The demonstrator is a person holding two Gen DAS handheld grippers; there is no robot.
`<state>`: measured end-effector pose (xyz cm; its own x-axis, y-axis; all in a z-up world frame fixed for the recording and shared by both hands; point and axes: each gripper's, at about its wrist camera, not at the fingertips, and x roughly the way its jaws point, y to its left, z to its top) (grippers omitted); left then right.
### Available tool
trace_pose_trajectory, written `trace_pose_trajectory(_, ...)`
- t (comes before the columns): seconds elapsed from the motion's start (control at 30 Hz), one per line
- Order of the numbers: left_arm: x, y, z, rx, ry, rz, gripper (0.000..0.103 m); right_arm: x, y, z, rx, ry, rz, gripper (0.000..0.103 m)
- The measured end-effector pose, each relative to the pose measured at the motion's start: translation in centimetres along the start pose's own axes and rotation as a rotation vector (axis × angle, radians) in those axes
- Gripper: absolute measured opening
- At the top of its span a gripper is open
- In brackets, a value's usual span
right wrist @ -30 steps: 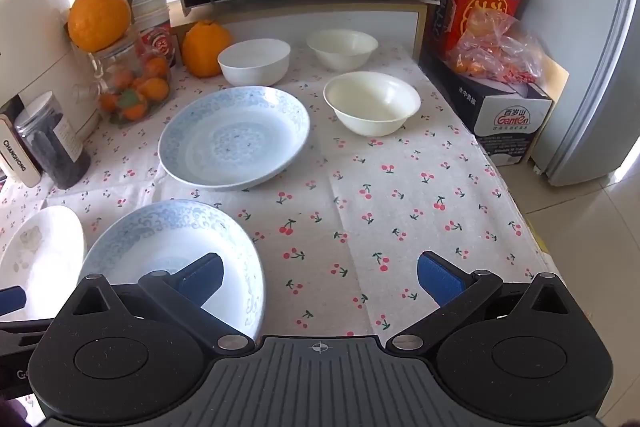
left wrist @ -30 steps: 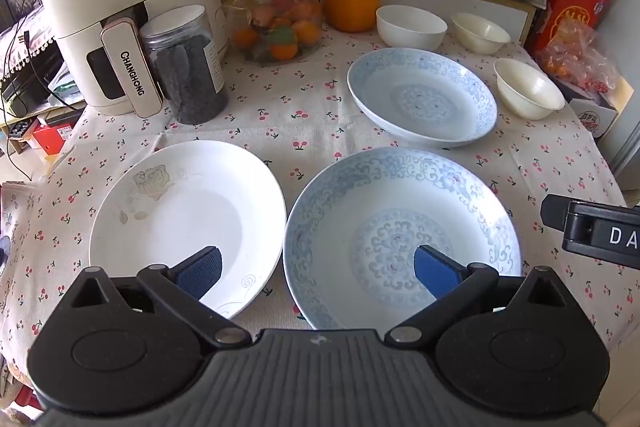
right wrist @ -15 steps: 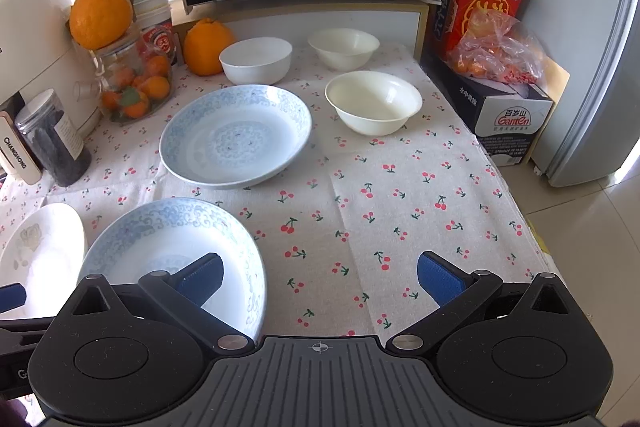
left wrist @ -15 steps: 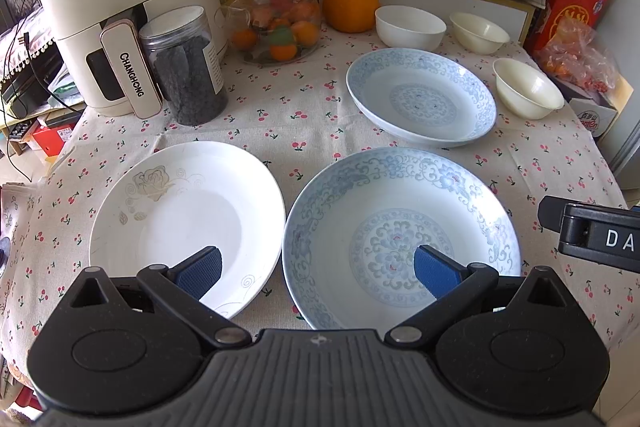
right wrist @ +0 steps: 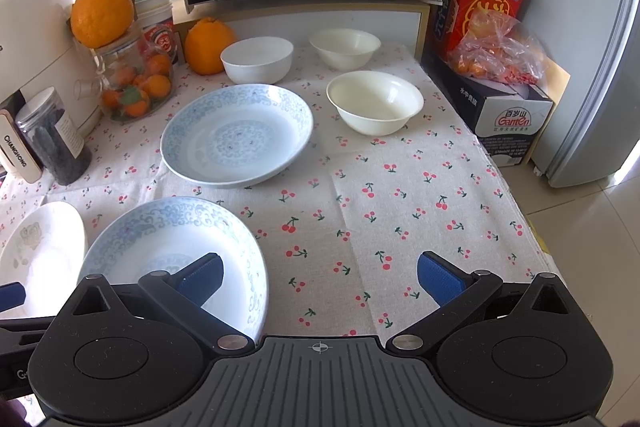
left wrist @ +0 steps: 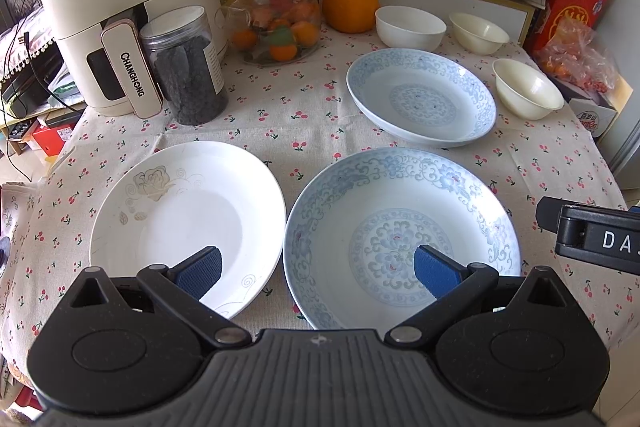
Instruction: Organize plates and bowls
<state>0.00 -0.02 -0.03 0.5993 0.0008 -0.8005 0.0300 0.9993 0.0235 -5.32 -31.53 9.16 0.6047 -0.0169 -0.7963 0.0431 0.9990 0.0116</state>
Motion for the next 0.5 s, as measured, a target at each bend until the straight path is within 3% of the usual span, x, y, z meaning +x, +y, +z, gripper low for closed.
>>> trace_pose_trajectory(0.5,0.0,0.0,-0.01,-0.001,-0.001,0.0,0.103,-0.09,-0.04,0.19,-0.002,0.0,0.0,0.103)
